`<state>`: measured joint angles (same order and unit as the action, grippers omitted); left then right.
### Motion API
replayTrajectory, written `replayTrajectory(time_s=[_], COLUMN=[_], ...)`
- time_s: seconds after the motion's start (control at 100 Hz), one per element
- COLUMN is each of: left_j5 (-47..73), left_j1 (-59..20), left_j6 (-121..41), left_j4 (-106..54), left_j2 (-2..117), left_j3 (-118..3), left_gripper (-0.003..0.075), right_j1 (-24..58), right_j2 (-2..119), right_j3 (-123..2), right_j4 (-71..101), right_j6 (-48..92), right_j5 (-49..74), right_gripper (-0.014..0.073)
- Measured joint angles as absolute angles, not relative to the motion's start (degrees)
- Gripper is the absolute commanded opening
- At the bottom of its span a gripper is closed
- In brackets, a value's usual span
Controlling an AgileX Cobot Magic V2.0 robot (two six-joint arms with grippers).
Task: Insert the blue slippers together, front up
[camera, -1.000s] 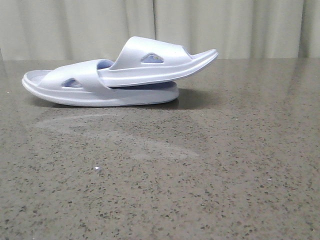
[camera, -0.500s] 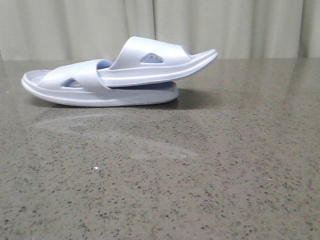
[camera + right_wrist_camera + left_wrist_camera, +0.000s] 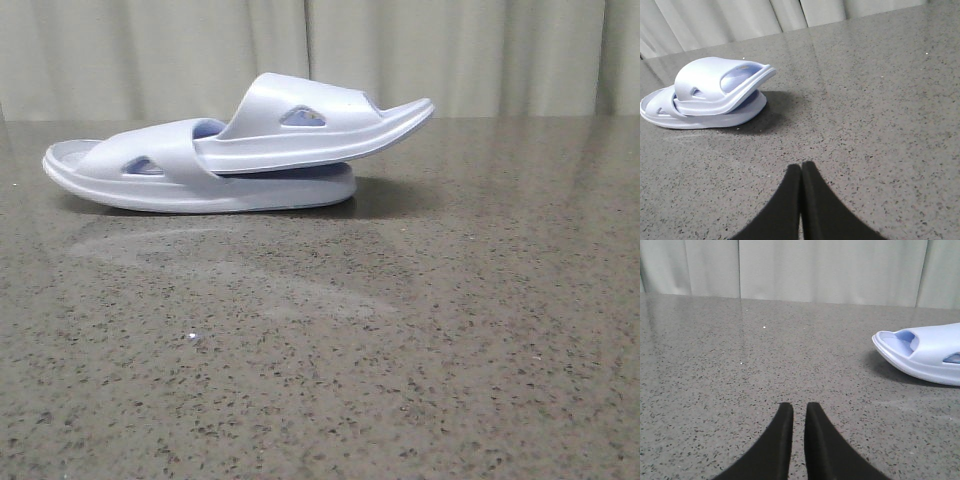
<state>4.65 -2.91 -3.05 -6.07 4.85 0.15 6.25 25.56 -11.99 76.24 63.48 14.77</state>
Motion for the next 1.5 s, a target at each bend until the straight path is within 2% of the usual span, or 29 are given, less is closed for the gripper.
replayTrajectory(time_s=[0.74, 0.81, 0.98, 1.07, 1.32, 1.5], left_j5=[4.65, 4.65, 4.65, 4.65, 4.65, 4.65], left_j1=[-2.91, -2.91, -2.91, -2.91, -2.91, -2.91], left_j6=[-3.05, -3.05, -3.05, -3.05, -3.05, -3.05], left_j4=[-6.18, -6.18, -6.18, -6.18, -6.18, -6.19], left_j2=[4.85, 4.85, 4.85, 4.85, 4.85, 4.85], left_j3=[0.15, 0.15, 0.15, 0.15, 0.15, 0.15], left_gripper=[0.0015, 0.0015, 0.0015, 0.0015, 0.0015, 0.0015], right_j1=[6.25, 6.25, 4.80, 3.06, -1.80, -3.75], right_j2=[25.56, 25.13, 22.59, 20.16, 9.09, 1.71], right_j3=[-11.99, -11.99, -11.52, -9.72, 0.27, 0.60], right_j4=[72.96, 63.85, 23.14, 9.17, 1.63, 1.24], right_j6=[63.01, 57.05, 21.29, 9.24, 3.28, 2.81], right_j5=[12.21, 10.16, 8.46, 8.46, 4.79, 9.67], right_gripper=[-0.0099, -0.0099, -0.0099, -0.0099, -0.0099, -0.0099])
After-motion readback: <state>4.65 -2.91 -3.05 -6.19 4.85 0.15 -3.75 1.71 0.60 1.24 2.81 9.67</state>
